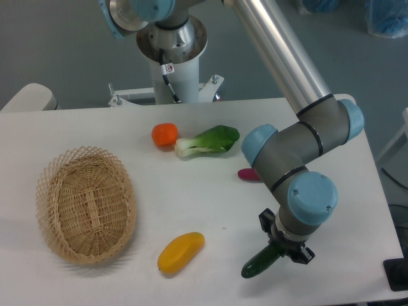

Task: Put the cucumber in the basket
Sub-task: 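Hold the green cucumber in the gripper and lift it slightly, then carry the held cucumber across the table over the wicker basket, then lower the cucumber into the basket and open the gripper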

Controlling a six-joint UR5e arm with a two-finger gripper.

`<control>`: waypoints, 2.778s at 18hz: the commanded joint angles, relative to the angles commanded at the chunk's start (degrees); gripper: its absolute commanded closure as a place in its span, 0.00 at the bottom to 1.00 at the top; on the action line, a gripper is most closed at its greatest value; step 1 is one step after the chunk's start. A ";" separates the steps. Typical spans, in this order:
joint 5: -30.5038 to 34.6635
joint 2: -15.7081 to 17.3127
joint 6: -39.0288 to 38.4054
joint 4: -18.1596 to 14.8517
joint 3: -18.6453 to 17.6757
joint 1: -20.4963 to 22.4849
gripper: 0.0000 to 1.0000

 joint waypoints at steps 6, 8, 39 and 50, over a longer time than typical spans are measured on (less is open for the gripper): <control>0.17 0.00 -0.79 0.09 -0.09 -0.61 0.88; 0.09 0.09 -1.05 0.00 -0.26 -1.05 0.88; -5.63 20.83 -23.37 0.79 -26.36 -25.04 0.85; -5.01 18.99 -35.68 6.06 -30.59 -28.74 0.80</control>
